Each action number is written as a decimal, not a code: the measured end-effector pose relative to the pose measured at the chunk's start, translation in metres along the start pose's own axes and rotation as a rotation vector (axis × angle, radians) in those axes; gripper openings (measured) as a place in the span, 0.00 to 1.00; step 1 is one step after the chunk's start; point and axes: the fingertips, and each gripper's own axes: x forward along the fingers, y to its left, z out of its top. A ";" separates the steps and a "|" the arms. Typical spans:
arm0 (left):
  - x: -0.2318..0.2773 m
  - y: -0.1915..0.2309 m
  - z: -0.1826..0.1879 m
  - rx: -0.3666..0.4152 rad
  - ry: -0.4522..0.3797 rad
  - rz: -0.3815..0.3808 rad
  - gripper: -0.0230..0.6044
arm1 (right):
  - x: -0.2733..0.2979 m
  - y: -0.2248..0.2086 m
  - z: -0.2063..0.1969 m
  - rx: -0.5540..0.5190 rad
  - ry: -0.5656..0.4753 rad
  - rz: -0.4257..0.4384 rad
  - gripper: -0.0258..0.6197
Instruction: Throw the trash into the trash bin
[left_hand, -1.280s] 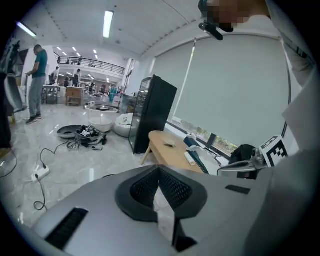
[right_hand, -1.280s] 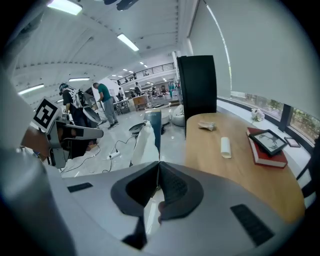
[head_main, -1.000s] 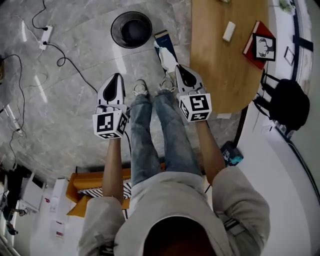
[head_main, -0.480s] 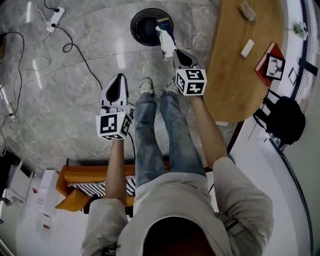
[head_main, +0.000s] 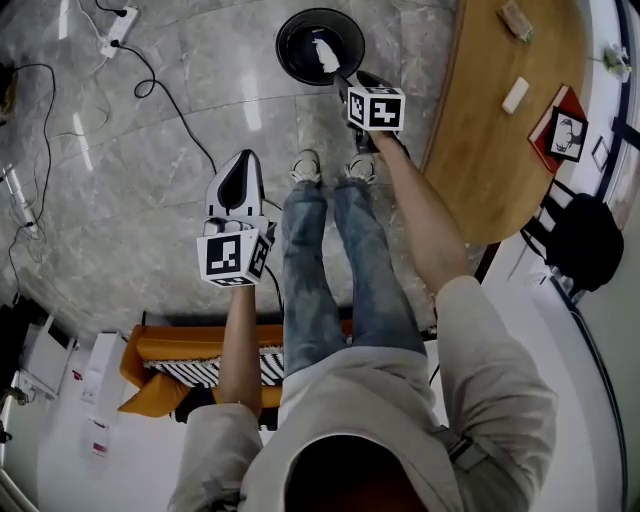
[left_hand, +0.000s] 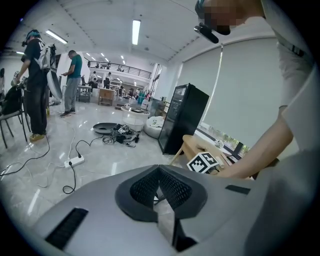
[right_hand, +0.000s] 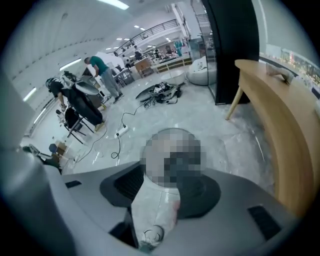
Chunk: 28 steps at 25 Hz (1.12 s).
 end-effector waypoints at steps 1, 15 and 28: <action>0.000 0.001 -0.001 -0.001 0.004 0.001 0.07 | -0.001 0.005 0.000 -0.024 -0.011 0.012 0.37; 0.019 -0.041 0.006 0.042 0.005 -0.081 0.07 | -0.109 0.017 0.008 -0.098 -0.294 0.009 0.10; 0.066 -0.152 0.015 0.166 0.034 -0.272 0.07 | -0.263 -0.102 -0.036 0.036 -0.483 -0.197 0.39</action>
